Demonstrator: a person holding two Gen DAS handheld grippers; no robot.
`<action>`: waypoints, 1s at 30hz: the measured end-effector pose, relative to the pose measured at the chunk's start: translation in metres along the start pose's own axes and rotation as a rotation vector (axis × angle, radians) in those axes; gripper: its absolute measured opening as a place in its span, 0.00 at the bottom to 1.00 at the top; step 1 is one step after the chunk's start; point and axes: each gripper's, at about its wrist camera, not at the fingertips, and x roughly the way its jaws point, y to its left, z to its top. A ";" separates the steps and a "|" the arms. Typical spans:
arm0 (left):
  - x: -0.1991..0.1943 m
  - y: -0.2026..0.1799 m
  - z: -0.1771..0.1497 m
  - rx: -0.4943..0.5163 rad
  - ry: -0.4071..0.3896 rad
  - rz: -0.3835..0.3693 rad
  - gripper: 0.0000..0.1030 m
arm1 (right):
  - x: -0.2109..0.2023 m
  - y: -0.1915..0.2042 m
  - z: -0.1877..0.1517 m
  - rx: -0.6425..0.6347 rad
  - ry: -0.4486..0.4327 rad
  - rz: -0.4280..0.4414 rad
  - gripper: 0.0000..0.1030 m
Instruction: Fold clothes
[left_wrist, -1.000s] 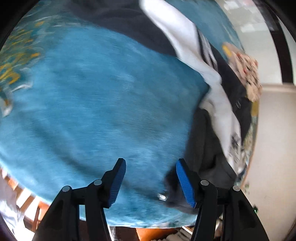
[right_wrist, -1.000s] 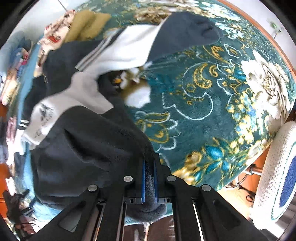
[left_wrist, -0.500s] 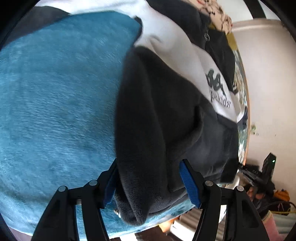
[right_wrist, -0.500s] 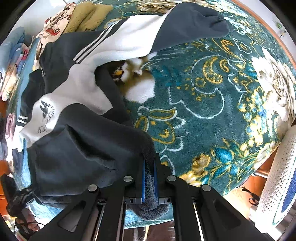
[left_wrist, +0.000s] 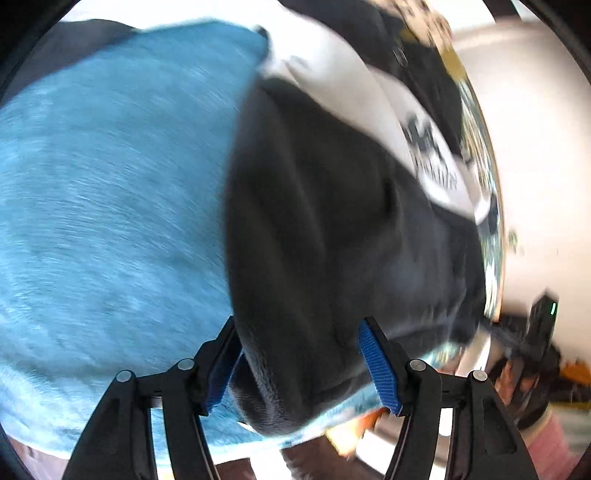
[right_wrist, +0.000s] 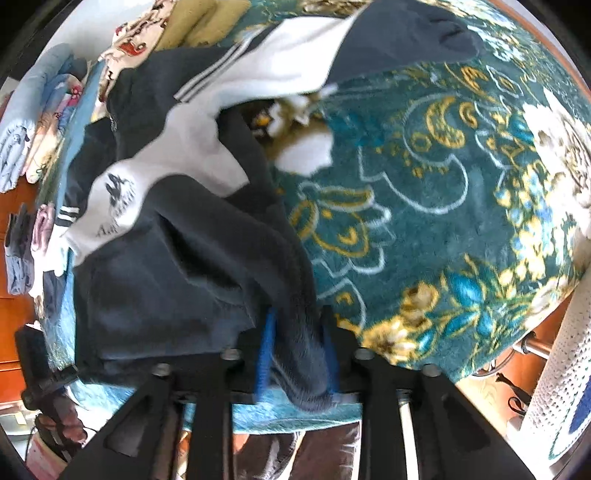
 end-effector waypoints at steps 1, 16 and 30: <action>-0.003 0.003 0.000 -0.020 -0.020 -0.009 0.66 | 0.002 0.000 -0.002 0.006 0.004 0.003 0.31; -0.027 -0.023 -0.014 0.028 -0.044 -0.004 0.10 | 0.008 0.028 -0.005 0.030 0.032 0.034 0.09; -0.055 0.018 0.007 -0.123 -0.051 0.036 0.18 | 0.011 -0.006 -0.026 0.037 0.065 -0.013 0.12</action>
